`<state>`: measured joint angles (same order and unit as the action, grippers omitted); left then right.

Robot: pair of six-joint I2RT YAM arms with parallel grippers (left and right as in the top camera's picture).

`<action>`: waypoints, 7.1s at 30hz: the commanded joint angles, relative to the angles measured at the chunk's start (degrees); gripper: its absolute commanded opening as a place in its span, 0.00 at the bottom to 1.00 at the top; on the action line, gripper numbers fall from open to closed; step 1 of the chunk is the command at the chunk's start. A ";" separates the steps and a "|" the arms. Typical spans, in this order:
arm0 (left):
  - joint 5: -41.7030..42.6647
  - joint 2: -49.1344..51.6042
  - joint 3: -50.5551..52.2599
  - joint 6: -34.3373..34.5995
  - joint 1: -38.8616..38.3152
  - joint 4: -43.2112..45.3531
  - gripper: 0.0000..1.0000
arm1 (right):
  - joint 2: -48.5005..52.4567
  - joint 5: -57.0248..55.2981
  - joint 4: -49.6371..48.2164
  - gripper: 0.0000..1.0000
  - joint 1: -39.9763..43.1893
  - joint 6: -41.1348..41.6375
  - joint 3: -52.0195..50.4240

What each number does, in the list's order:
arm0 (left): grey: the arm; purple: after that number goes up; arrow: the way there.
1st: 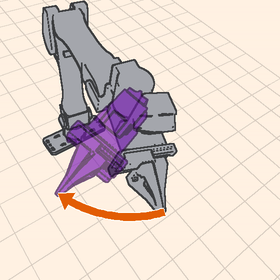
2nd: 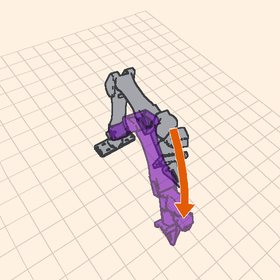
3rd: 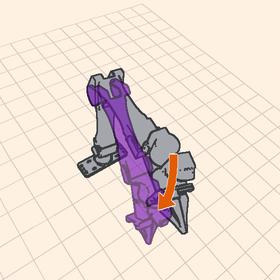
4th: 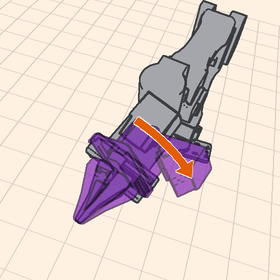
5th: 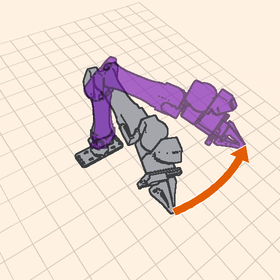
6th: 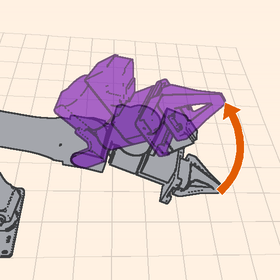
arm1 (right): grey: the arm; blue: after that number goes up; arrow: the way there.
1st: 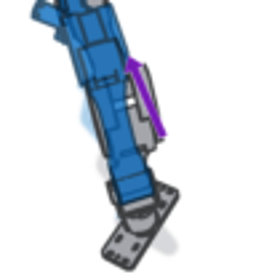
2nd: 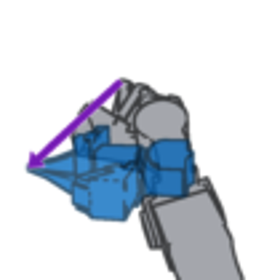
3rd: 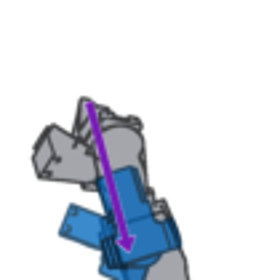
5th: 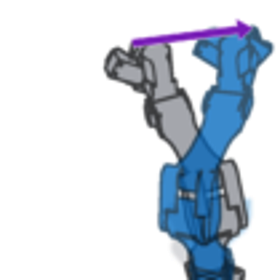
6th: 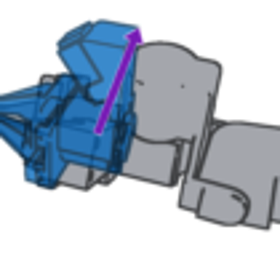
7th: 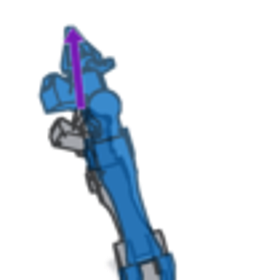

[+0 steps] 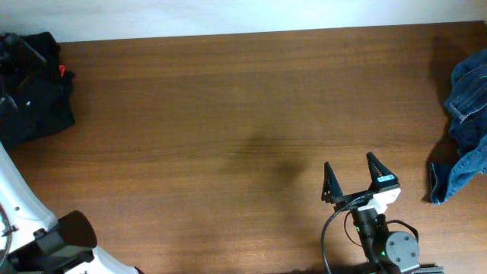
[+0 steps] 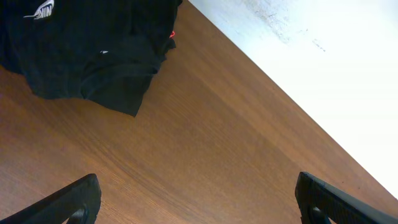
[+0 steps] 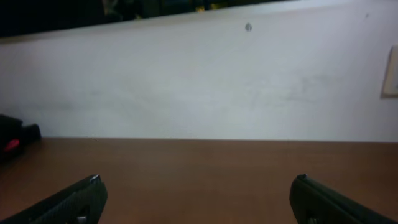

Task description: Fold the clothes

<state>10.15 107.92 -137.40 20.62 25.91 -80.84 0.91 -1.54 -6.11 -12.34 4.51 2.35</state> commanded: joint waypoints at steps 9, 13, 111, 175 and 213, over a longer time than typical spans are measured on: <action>0.57 0.07 0.33 -0.33 -0.15 -0.04 0.99 | -0.72 -0.48 4.59 0.99 0.48 -2.97 -2.03; 0.57 0.07 0.33 -0.33 -0.15 -0.02 0.99 | -0.72 -0.52 9.60 0.99 0.48 -4.72 -2.03; -0.74 -67.36 101.42 -0.28 -16.33 55.36 0.99 | -0.70 -0.46 10.62 0.99 0.46 -5.38 -2.03; -13.62 -107.62 136.87 -25.46 -29.92 76.30 0.99 | -0.70 -0.46 10.62 0.99 0.46 -5.38 -2.03; -13.62 -107.62 136.87 -25.44 -29.88 76.30 1.00 | -0.70 -0.46 10.62 0.99 9.01 -5.38 -2.03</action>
<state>-3.46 0.89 -0.95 -3.70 -3.75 -4.56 0.80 -1.52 4.10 -4.71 -0.51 0.58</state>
